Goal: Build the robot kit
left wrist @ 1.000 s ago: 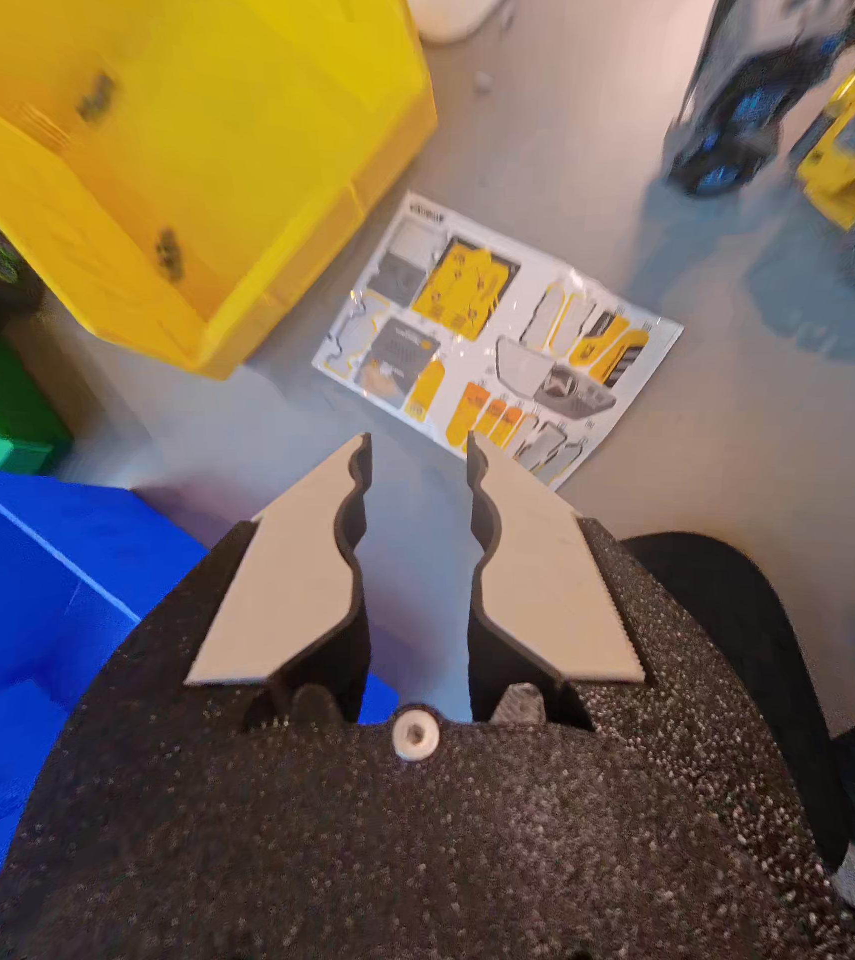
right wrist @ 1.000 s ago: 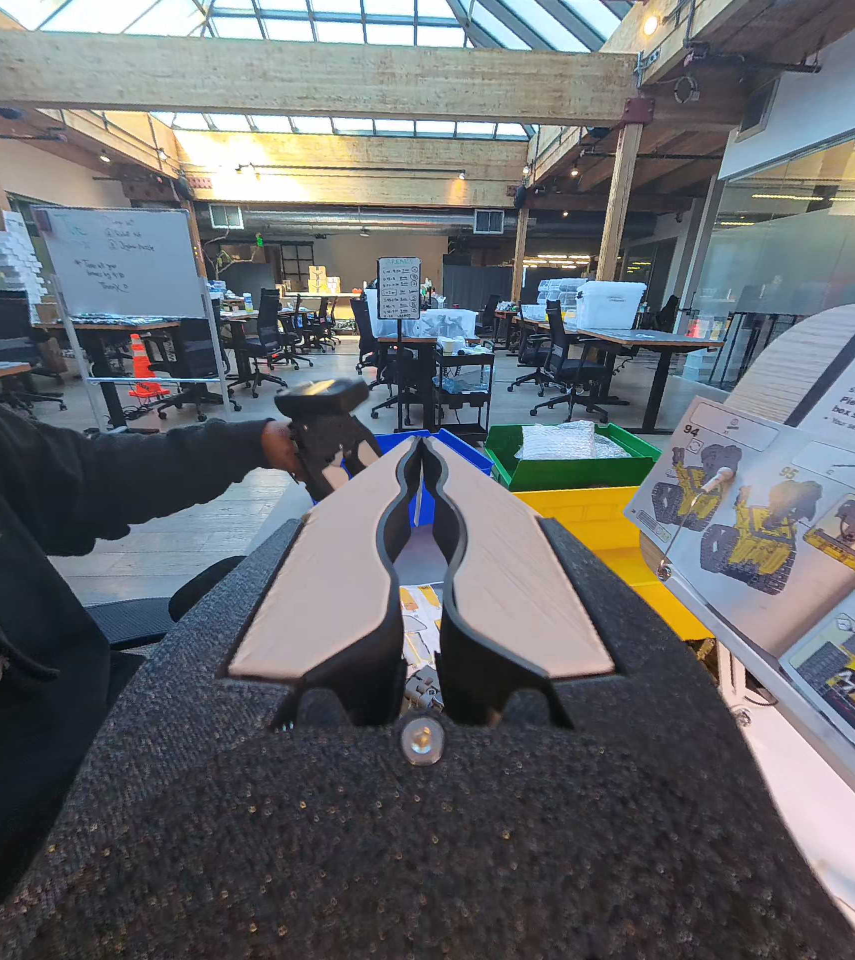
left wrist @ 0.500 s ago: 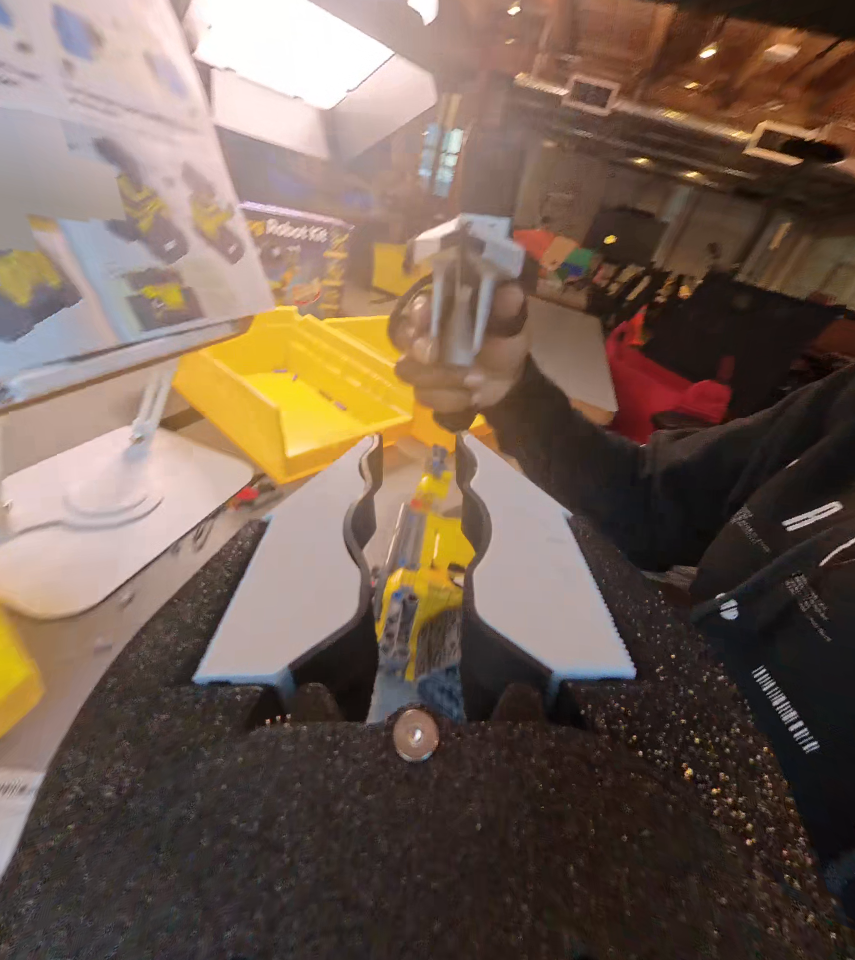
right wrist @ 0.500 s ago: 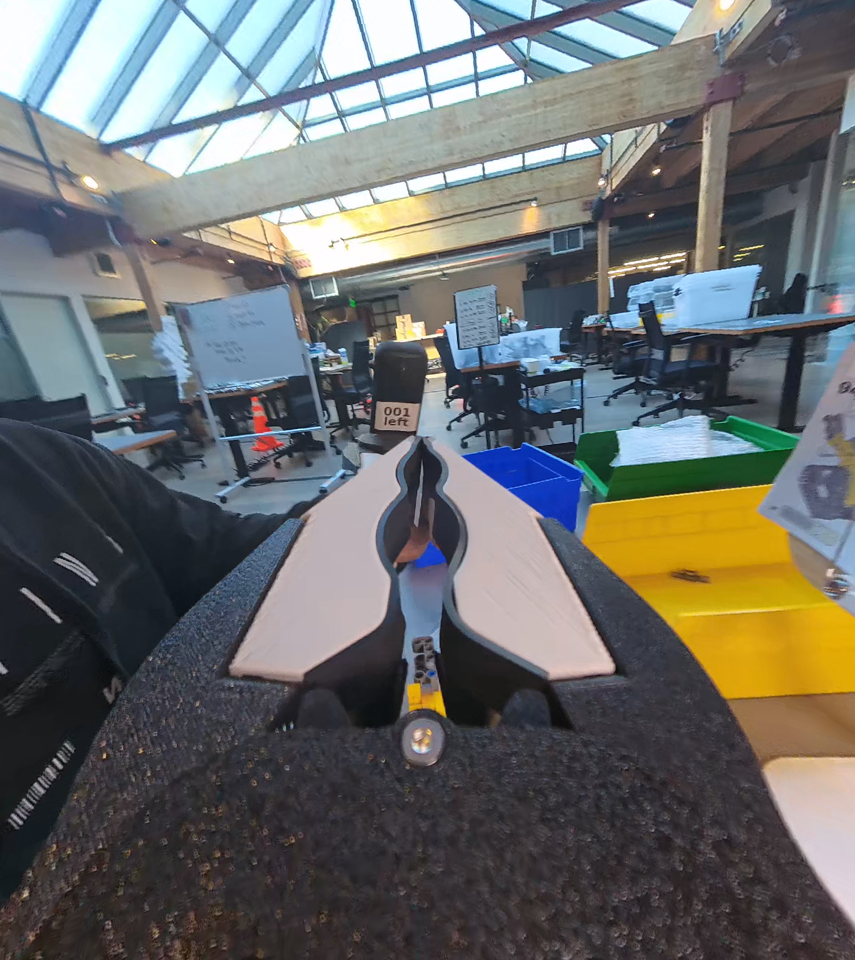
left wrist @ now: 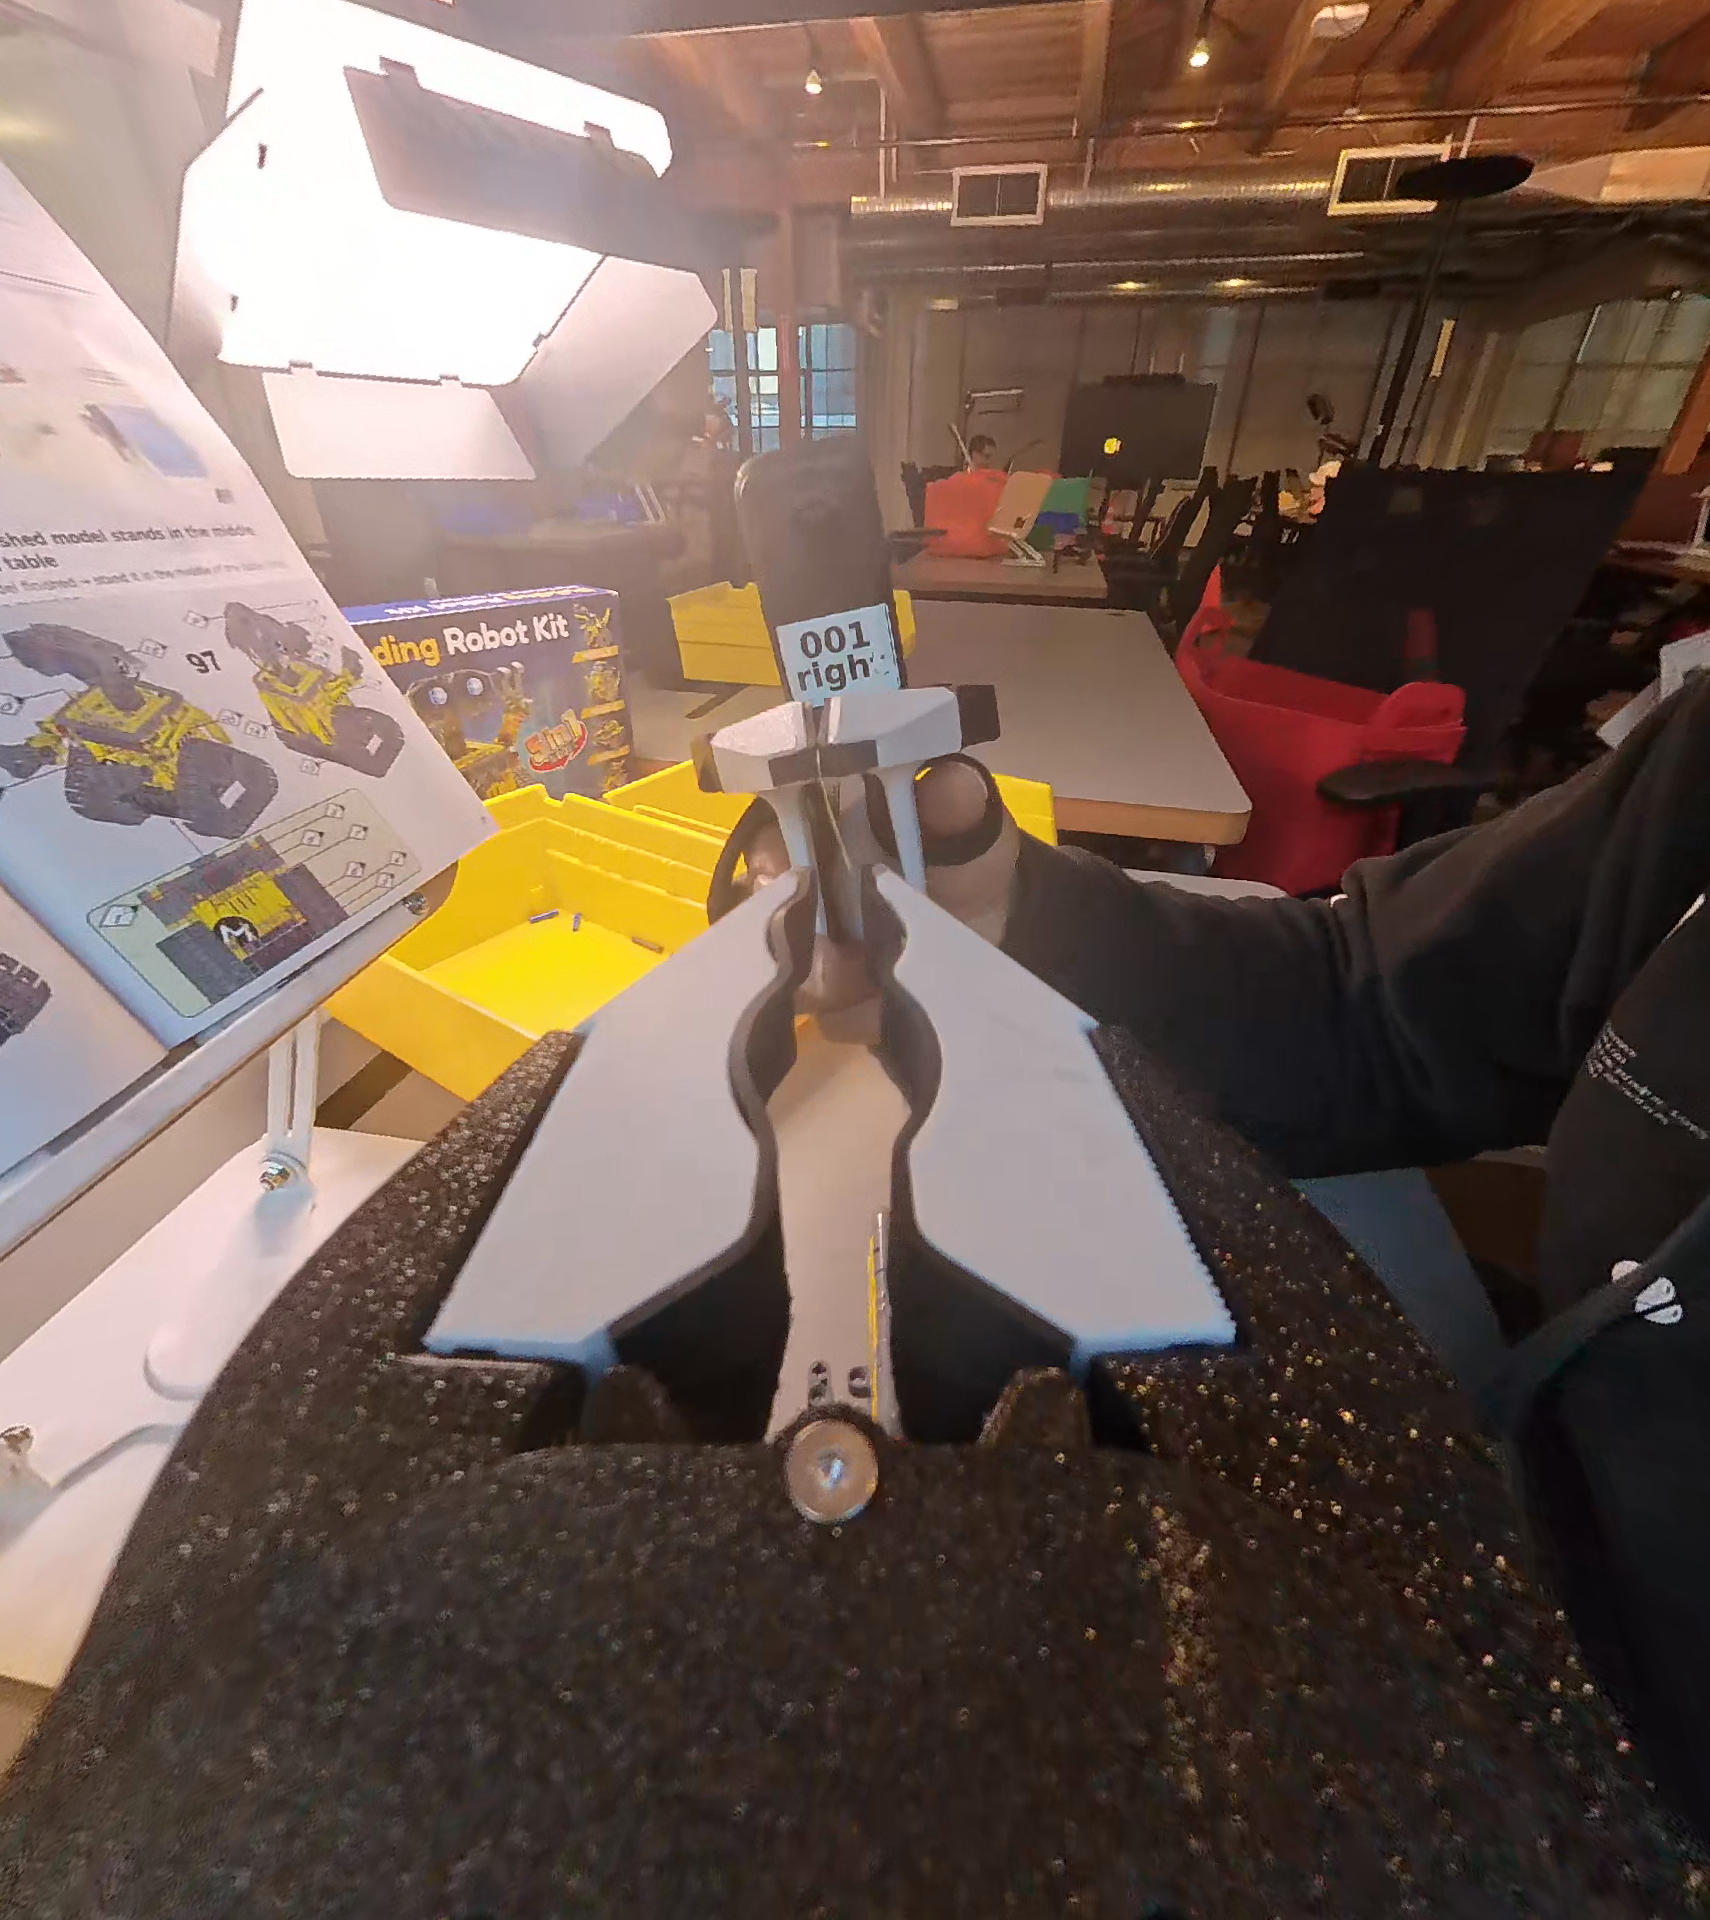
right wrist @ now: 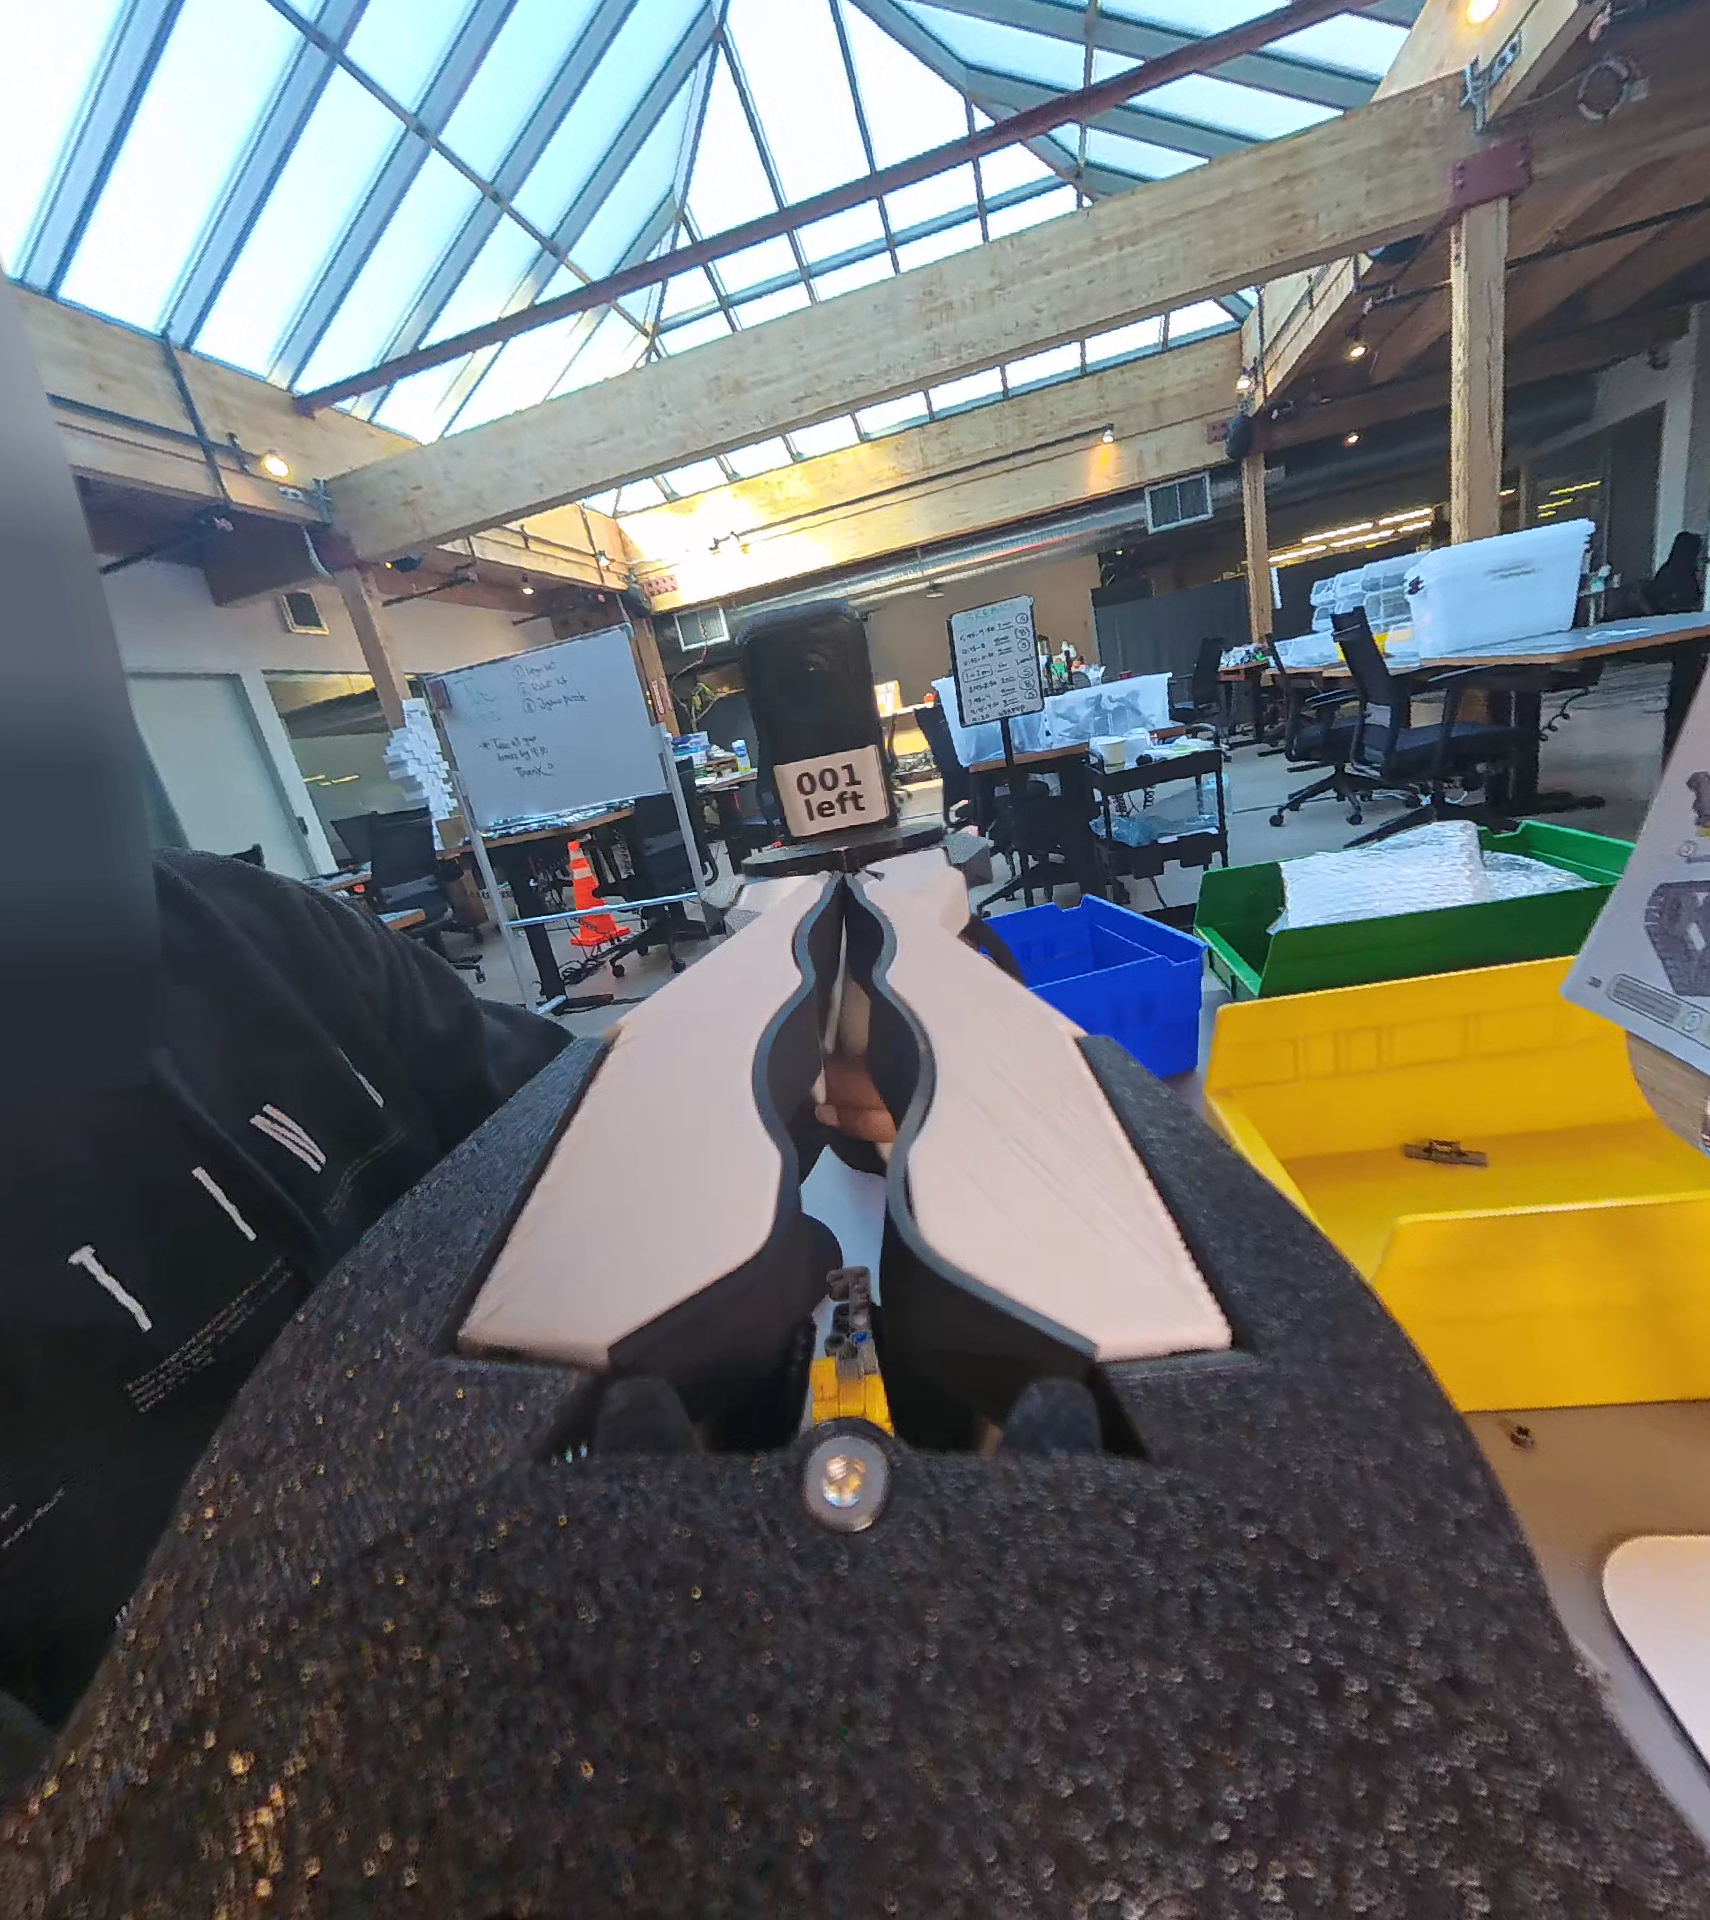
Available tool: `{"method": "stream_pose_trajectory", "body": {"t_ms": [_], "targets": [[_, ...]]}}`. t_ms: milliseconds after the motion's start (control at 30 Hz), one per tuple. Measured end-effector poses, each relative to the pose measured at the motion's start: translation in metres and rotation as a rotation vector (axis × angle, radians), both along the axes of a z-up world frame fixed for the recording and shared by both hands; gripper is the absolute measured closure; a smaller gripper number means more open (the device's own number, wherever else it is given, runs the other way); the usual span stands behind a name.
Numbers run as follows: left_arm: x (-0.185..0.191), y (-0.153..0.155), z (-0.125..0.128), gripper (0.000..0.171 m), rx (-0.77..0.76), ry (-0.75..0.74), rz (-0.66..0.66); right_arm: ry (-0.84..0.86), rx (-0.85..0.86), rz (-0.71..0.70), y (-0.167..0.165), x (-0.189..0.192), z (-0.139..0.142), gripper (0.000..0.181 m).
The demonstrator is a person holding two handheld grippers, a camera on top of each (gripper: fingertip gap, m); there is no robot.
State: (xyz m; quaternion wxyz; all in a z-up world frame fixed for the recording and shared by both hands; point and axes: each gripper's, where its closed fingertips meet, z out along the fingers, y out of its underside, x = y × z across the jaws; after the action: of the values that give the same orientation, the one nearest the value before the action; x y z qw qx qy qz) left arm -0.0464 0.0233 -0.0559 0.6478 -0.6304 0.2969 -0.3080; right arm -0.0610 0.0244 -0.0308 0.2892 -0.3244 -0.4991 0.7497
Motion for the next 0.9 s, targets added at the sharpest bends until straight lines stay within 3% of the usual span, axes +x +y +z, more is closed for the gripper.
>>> {"method": "stream_pose_trajectory", "body": {"t_ms": [500,633,767,900], "targets": [[0.000,0.005,-0.023,0.171,0.123,0.198,0.102,-0.011,0.043,0.022,0.000,-0.004,-0.010,0.181],[0.000,0.005,-0.024,0.171,0.115,0.172,0.087,-0.003,0.049,0.012,0.003,-0.002,-0.007,0.181],[0.000,0.003,-0.021,0.148,0.091,0.098,0.053,-0.002,0.044,0.014,0.004,-0.002,-0.006,0.181],[0.003,0.004,-0.021,0.150,0.078,0.070,0.040,-0.016,0.055,0.026,0.000,-0.006,-0.012,0.181]]}}
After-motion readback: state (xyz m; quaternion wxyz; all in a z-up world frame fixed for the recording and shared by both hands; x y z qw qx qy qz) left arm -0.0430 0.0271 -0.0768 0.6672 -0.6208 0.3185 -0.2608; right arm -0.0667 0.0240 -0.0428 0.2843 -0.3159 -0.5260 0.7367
